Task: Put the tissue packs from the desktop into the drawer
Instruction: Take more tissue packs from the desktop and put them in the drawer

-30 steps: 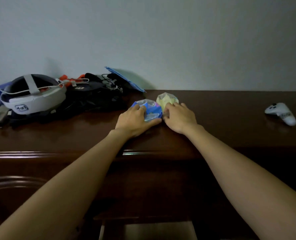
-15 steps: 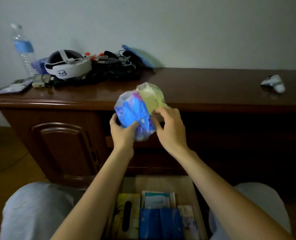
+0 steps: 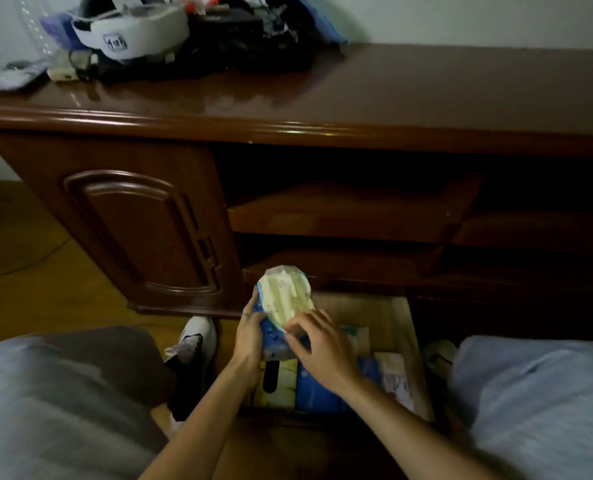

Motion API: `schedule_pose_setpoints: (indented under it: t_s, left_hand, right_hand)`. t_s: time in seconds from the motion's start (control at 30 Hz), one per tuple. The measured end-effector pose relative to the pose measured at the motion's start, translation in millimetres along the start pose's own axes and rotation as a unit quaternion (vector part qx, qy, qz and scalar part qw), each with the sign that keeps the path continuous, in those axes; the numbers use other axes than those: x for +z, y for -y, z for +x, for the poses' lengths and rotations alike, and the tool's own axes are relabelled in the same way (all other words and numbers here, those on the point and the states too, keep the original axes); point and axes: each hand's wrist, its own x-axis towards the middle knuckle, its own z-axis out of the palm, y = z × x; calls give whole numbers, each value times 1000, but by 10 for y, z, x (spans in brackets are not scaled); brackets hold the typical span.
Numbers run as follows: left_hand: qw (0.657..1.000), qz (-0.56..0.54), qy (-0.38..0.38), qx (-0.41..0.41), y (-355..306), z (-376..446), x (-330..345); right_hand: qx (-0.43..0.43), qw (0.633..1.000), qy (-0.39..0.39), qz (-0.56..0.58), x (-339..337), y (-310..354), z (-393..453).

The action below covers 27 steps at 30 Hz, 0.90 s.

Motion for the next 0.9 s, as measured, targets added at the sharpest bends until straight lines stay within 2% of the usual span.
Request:
schedule_pose_setpoints:
  t_s: [0.07, 0.13, 0.2, 0.23, 0.33, 0.37, 0.47, 0.5, 0.6, 0.77, 0.9]
  left_hand:
    - [997, -63, 9, -48, 146, 12, -41]
    - [998, -21, -15, -49, 286, 69, -86]
    - [997, 52, -58, -30, 406, 134, -130]
    - [996, 68, -58, -19, 471, 171, -159]
    - [999, 22, -28, -14, 555, 237, -211]
    - [999, 6, -22, -24, 560, 251, -205]
    - [997, 3, -19, -68, 573, 232, -74]
    - [996, 3, -13, -84, 569, 217, -26]
    - [995, -2, -12, -102, 522, 209, 1]
    - [979, 95, -171, -66, 478, 223, -26]
    - [980, 107, -167, -13, 532, 158, 40]
  right_hand:
    - [7, 998, 56, 6, 189, -45, -103]
    - [9, 993, 117, 22, 295, -72, -167]
    - [66, 980, 160, 101, 330, -79, -197]
    - [111, 971, 148, 151, 339, -82, -202]
    - [258, 944, 7, 207, 351, -148, -138]
    - [309, 922, 2, 234, 335, -186, -99]
    - [414, 819, 95, 385, 327, -246, -29]
    - [418, 809, 116, 397, 345, -243, -36]
    - [382, 838, 134, 365, 443, -224, -79]
    - [345, 853, 145, 363, 457, -154, -54]
    - [390, 845, 86, 357, 430, -43, -112]
